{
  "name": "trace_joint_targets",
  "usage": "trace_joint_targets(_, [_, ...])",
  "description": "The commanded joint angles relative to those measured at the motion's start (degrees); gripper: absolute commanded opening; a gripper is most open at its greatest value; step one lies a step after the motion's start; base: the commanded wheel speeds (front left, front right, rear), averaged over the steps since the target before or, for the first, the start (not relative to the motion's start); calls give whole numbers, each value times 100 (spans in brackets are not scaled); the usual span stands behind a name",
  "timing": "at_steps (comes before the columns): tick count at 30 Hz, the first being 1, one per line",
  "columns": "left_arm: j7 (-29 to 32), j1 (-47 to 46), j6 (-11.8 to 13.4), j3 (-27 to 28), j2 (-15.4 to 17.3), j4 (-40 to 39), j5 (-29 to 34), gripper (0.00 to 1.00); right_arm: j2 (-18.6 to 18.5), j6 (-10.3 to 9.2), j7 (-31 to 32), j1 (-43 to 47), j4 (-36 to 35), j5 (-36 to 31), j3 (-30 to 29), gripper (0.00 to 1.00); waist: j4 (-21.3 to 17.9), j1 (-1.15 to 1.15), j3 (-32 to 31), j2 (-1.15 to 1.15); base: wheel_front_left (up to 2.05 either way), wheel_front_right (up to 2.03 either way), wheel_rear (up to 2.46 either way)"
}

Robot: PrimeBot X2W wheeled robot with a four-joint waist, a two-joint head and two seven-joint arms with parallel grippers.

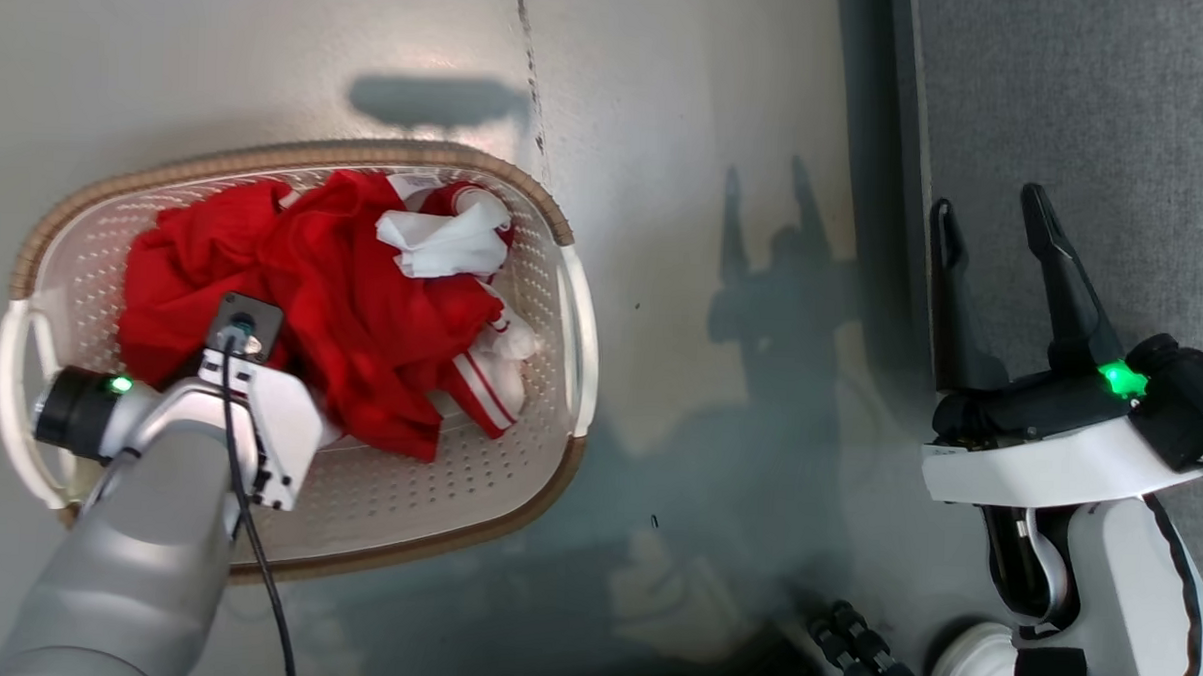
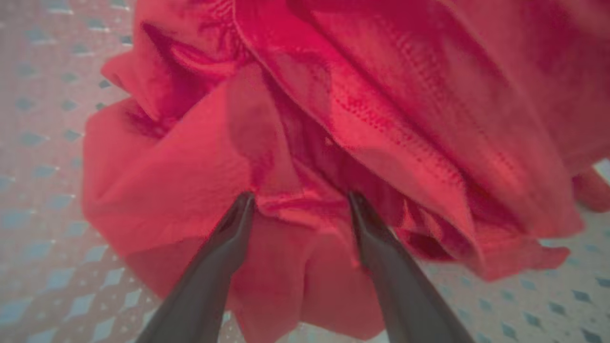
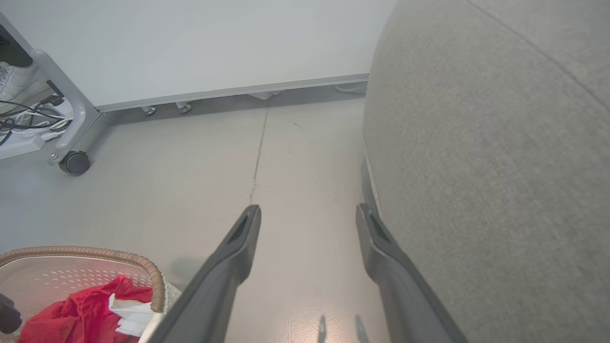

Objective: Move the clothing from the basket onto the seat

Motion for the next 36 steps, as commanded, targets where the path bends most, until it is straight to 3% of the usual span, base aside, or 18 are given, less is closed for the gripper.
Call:
trace_joint_targets(1, [69, -158, 89, 3, 135, 19, 16, 100, -26, 11, -26, -102, -68, 37, 23, 100, -125, 0, 173, 0, 0, 0, 0])
trace_joint_targets(16, [686, -499, 370, -126, 409, 31, 20, 100, -24, 11, -26, -145, -197, 265, 269, 100, -363, 0, 554, 0, 0, 0, 0])
trace_joint_targets(17, [748, -509, 370, -130, 412, 33, 2, 81, -24, 11, -26, -154, -192, 262, 284, 100, -364, 0, 564, 0, 0, 0, 0])
trace_joint_targets(19, [830, -512, 321, -145, 425, 34, -24, 0, -24, 11, -26, -180, -183, 263, 320, 100, -367, 0, 568, 0, 0, 0, 0])
trace_joint_targets(28, [872, -300, 210, -97, 388, 31, -222, 0, -25, 11, -26, -233, -83, 280, 332, 100, -355, 0, 293, 0, 0, 0, 0])
trace_joint_targets(36, [713, 100, 83, -22, 215, 28, -463, 0, -27, 11, -26, -206, 61, 543, 306, 100, -360, 0, -456, 0, 0, 0, 0])
